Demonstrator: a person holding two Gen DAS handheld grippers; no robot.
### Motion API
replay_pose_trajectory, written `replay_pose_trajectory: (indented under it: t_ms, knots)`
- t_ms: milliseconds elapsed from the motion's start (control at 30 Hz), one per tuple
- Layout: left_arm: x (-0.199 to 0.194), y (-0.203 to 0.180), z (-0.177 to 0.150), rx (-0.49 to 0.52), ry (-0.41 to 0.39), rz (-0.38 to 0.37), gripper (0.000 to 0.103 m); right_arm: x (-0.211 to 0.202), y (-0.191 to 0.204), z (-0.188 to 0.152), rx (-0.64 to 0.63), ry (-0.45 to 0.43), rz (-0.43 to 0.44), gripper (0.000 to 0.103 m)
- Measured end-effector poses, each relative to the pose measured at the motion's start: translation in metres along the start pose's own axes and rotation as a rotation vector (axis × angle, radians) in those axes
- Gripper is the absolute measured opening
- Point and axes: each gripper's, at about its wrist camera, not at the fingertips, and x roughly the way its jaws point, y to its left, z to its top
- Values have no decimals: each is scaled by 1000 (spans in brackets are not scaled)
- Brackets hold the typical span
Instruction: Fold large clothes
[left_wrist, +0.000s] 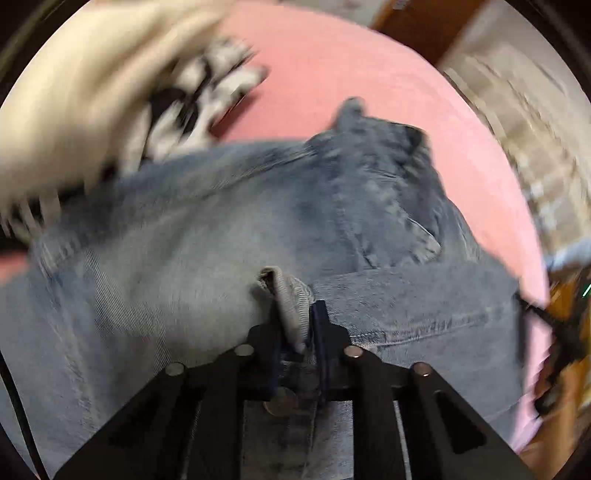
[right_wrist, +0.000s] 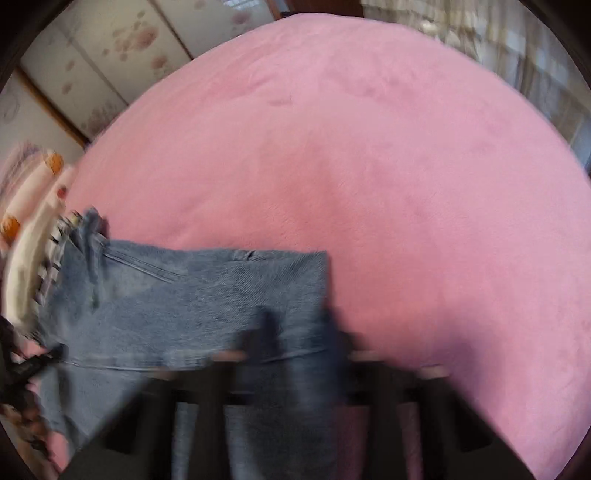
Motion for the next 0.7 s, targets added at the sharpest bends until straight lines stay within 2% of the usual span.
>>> replay_pose_trajectory:
  t_ms: [100,167,233,300,367,500,600,700]
  knots:
    - [3,-12,-1,41,-34,25,12,-8,-4,-5,-5,-67,-40,9]
    - [21,-10,-2,39,-4,63,16,5,-4,-8,-4,-32,-62,9]
    - [23,-3,-3,17,-1,59,21,7,2,-10,-35,-25,-104,11]
    - [15,1,-3,-20,-6,39,28,-5,5,-10,-46,-19,-127,18]
    - [2,4,-6,-28,-18,43,38,-23,5,-15,-56,-36,-97,27]
    - [-32,5,-24,12,-54,62,40,-63,0,-40,-73,-82,-48,56]
    - [-50,7,-50,30,-51,48,41,-82,-9,-72,-70,-66,16,60]
    - [-46,12,-74,14,-16,31,41,-82,-13,-102,-66,-22,41,60]
